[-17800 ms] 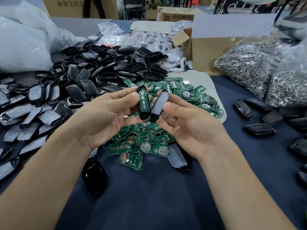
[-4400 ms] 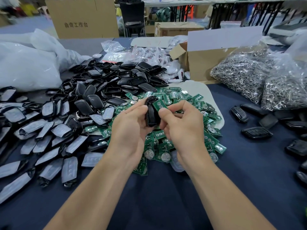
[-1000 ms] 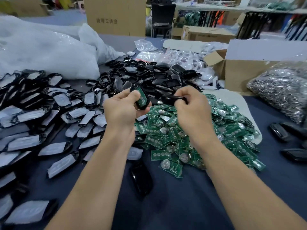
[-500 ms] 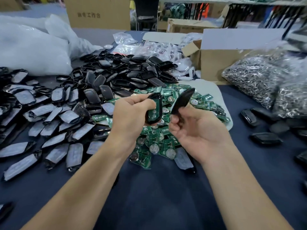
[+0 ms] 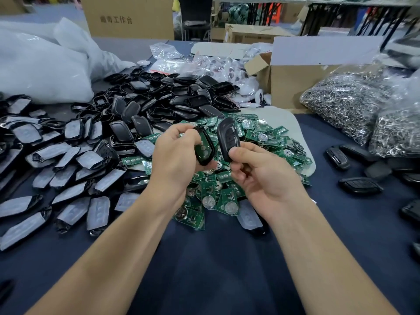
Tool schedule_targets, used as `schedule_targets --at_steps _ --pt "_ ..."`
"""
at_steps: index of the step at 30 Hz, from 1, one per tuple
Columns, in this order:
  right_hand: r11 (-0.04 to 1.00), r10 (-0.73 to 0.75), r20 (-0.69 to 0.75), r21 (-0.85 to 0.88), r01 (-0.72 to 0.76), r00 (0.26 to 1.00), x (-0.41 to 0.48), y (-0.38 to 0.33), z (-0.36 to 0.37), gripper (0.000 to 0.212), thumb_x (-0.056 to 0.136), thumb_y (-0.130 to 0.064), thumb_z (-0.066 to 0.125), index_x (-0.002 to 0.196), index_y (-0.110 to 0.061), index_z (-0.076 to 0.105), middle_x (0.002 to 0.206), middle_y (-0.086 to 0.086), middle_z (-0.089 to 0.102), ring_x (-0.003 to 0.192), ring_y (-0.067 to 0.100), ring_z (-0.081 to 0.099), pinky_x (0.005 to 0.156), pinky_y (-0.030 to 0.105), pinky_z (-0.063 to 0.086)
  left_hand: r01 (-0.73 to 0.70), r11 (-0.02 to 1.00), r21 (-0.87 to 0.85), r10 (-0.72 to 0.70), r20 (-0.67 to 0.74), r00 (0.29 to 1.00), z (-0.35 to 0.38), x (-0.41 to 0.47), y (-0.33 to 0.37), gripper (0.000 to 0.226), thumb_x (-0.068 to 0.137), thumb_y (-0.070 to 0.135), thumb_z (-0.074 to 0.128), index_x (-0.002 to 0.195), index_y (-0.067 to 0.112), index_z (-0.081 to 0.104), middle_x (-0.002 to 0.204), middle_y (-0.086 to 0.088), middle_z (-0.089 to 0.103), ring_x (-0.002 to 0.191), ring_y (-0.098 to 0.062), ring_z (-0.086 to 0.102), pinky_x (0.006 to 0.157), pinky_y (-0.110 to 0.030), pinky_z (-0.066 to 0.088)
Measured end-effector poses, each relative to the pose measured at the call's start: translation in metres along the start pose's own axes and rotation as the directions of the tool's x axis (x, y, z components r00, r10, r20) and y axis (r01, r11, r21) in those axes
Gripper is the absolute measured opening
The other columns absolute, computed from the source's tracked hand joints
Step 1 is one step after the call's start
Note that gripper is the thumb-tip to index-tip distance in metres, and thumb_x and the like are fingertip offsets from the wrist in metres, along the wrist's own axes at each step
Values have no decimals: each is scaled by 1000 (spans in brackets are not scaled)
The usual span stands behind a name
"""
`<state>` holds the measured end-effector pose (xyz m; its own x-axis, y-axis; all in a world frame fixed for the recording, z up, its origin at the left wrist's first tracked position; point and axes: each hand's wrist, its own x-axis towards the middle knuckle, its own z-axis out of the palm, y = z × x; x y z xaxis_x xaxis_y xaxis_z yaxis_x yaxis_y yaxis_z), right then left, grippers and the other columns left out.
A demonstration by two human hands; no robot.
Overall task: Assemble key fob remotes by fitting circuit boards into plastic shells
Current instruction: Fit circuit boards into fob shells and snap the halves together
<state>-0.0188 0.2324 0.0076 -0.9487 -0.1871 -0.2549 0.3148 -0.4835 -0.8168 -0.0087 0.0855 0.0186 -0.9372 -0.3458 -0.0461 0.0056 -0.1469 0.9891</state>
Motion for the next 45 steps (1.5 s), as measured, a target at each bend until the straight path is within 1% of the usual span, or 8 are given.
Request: schedule_targets --at_steps 6,10,17,26,33,37,41,45 --pt "1000 8 -28 -6 -8 1000 2 0 1 14 86 9 68 88 -4 66 65 2 63 49 8 51 41 17 39 127 988 -89 -119 87 989 1 1 3 11 94 5 51 101 6 59 92 -12 58 59 -16 63 59 -34 59" --pt "999 -4 -28 -32 3 1000 2 0 0 13 86 9 68 88 -4 68 63 2 63 49 8 51 41 17 39 233 963 -139 -206 183 961 -2 5 3 14 97 21 66 102 9 60 81 -2 60 59 -10 56 46 -21 47" --pt "973 -72 -31 -221 63 997 -1 -2 0 16 84 10 71 94 -2 68 62 1 63 50 10 55 47 19 44 127 992 -24 -117 236 965 -3 7 -6 45 66 19 89 104 16 65 70 10 62 51 -7 49 41 -14 35" --pt "984 64 84 -172 -49 994 -5 -8 -2 25 87 4 69 72 -14 74 64 2 61 49 9 53 42 15 38 152 985 -82 -126 261 957 -5 9 -3 39 81 -3 77 116 14 70 69 1 65 47 -8 47 36 -14 30" --pt "953 -172 -23 -256 160 985 -4 -2 0 25 80 10 76 82 -14 71 66 2 68 50 11 53 46 18 41 83 997 0 -82 177 981 -5 8 -3 33 80 -3 79 105 17 73 75 -7 67 47 -12 51 37 -16 31" --pt "943 -171 -18 -291 159 985 -5 -3 -2 24 81 8 77 81 -16 73 66 1 68 52 12 55 48 19 42 70 996 -51 -59 183 981 -5 6 -2 36 79 -8 77 104 18 74 74 -6 63 46 -10 46 37 -16 31" --pt "934 -203 -102 -320 161 974 -5 -5 -1 9 91 -6 73 85 -11 75 74 6 72 59 15 60 53 21 47 -99 994 -41 102 71 992 -2 3 2 37 75 -10 79 94 22 75 64 4 67 43 -9 48 40 -18 38" --pt "977 -23 -42 -211 14 999 -6 -9 2 40 104 -38 56 91 -3 71 74 12 73 52 17 62 45 21 45 -492 833 251 476 126 870 -5 0 5 38 71 -4 84 82 31 74 78 14 73 67 -5 65 61 -19 51"
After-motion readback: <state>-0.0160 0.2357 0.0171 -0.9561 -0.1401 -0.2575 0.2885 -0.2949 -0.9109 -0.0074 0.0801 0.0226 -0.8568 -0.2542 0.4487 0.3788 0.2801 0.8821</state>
